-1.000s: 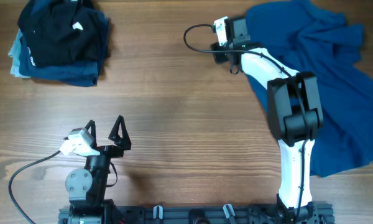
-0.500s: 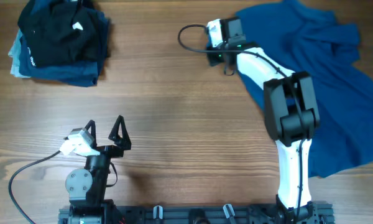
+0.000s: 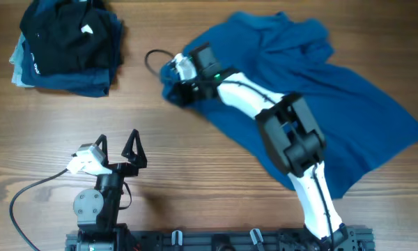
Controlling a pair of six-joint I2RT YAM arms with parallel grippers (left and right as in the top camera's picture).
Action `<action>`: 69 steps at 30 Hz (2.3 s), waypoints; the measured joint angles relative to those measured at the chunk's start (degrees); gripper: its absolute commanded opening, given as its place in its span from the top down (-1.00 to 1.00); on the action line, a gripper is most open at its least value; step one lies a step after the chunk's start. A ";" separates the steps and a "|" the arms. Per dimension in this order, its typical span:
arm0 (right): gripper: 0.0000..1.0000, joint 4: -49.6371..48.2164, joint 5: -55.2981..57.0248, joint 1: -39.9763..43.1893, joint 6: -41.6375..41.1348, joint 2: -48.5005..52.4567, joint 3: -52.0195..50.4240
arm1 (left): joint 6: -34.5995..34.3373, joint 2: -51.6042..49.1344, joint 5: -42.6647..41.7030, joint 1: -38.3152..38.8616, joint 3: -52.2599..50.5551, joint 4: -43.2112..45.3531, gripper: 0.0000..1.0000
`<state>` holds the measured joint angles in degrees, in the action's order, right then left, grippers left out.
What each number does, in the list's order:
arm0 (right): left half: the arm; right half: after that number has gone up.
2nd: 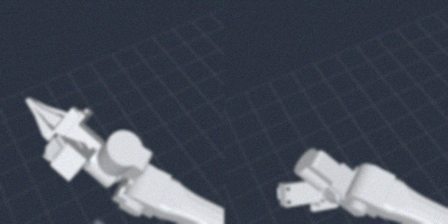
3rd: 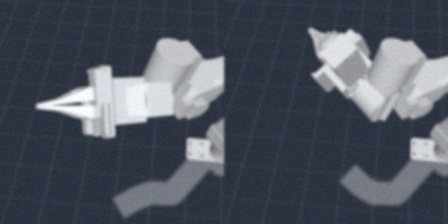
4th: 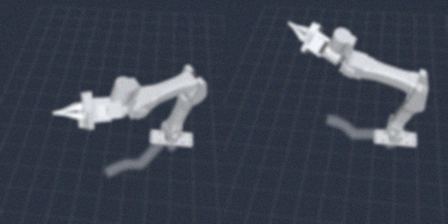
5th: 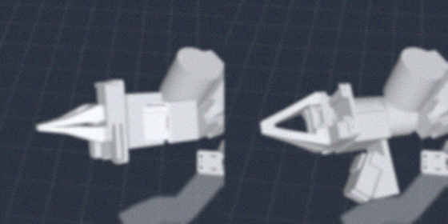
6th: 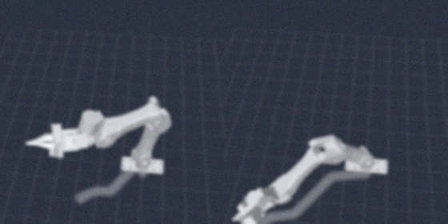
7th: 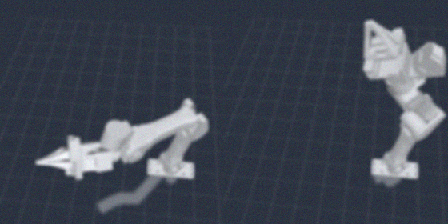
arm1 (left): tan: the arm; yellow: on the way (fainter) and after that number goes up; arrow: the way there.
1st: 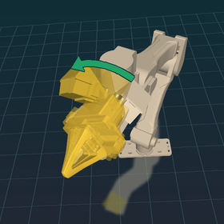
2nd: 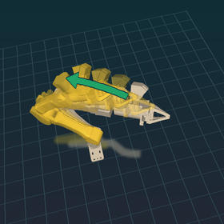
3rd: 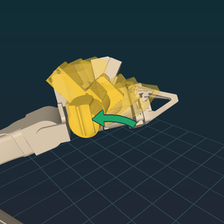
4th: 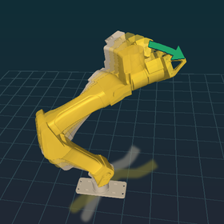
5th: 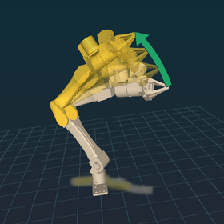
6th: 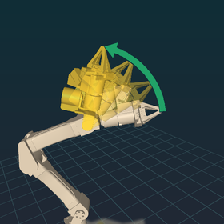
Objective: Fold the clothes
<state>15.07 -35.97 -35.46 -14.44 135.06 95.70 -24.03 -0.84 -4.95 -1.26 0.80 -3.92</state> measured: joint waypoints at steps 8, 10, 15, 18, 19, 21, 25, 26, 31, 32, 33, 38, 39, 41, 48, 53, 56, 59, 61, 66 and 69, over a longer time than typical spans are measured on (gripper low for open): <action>0.79 -0.70 -2.12 -13.25 -8.15 0.00 0.00 | 0.02 0.00 0.00 0.00 0.00 0.00 -1.00; 0.10 -0.57 -2.38 -15.21 -9.62 0.00 0.00 | 0.02 0.00 0.00 0.00 0.00 0.00 -1.00; -0.26 -0.22 -1.22 -16.46 -11.21 0.00 0.00 | 0.00 0.00 0.00 0.00 0.00 0.00 -1.00; -0.34 2.36 0.48 -14.62 -11.26 -0.63 0.04 | 0.02 0.00 0.00 0.00 0.00 0.00 -1.00; -0.39 4.37 2.36 -13.31 -11.28 -1.49 0.04 | 0.02 0.00 0.00 0.00 0.00 0.00 -0.99; -0.43 7.74 5.70 -9.81 -11.06 -3.23 0.00 | 0.00 0.00 0.00 0.00 0.00 0.00 -1.00; -0.52 15.65 12.48 -0.68 -10.54 -11.19 -0.35 | 0.00 0.00 0.00 0.00 0.00 0.00 -1.00; -0.57 16.61 13.16 0.79 -9.94 -13.09 -0.35 | 0.02 0.00 0.00 0.00 0.00 0.00 -1.00; -0.73 21.99 15.67 4.96 -7.52 -26.32 -0.31 | 0.00 0.00 0.00 0.00 0.00 0.00 -0.99; -0.75 23.63 15.69 4.83 -6.91 -28.22 -0.31 | 0.00 0.00 0.00 0.00 0.00 0.00 -1.00; -0.77 24.94 15.72 4.70 -6.58 -29.27 -0.31 | 0.00 0.00 0.00 0.00 -0.02 0.00 -1.00; -0.86 32.61 16.83 7.02 -6.78 -30.18 -0.35 | 0.00 0.00 0.00 0.00 0.00 0.00 -0.99; -0.99 34.23 16.98 8.28 -7.54 -30.23 -0.35 | 0.02 0.00 0.00 0.00 0.00 0.00 -1.00; -0.99 37.46 17.18 10.82 -8.41 -30.23 -0.35 | 0.00 0.00 0.00 0.00 0.00 0.00 -0.99; -0.97 47.82 18.03 15.50 -8.24 -30.23 -0.37 | 0.00 0.00 0.00 0.00 0.00 0.00 -1.00; -0.99 52.00 19.63 16.65 -9.53 -30.29 -0.42 | -0.81 0.00 -0.61 0.00 0.00 0.09 -1.00; -0.99 55.34 20.87 16.65 -9.97 -30.29 -0.42 | -6.54 0.00 -7.06 0.00 -0.02 0.96 -0.99; -0.99 57.33 23.10 16.65 -11.04 -30.32 -0.42 | -13.11 0.00 -15.19 0.00 -0.09 2.73 -1.00; -1.00 58.69 24.96 16.65 -12.13 -30.36 -0.42 | -17.29 0.00 -19.98 0.00 -0.11 2.91 -0.99; -0.99 59.82 27.96 16.65 -14.91 -31.63 -0.42 | -22.32 0.00 -29.05 0.00 -0.09 7.56 -0.99; -0.99 59.91 29.59 16.65 -15.78 -33.14 -0.42 | -23.37 -0.24 -31.04 0.00 1.53 7.23 -0.99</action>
<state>74.98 -6.37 -18.81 -30.22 101.93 95.29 -47.40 -1.08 -35.99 -1.26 2.33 3.31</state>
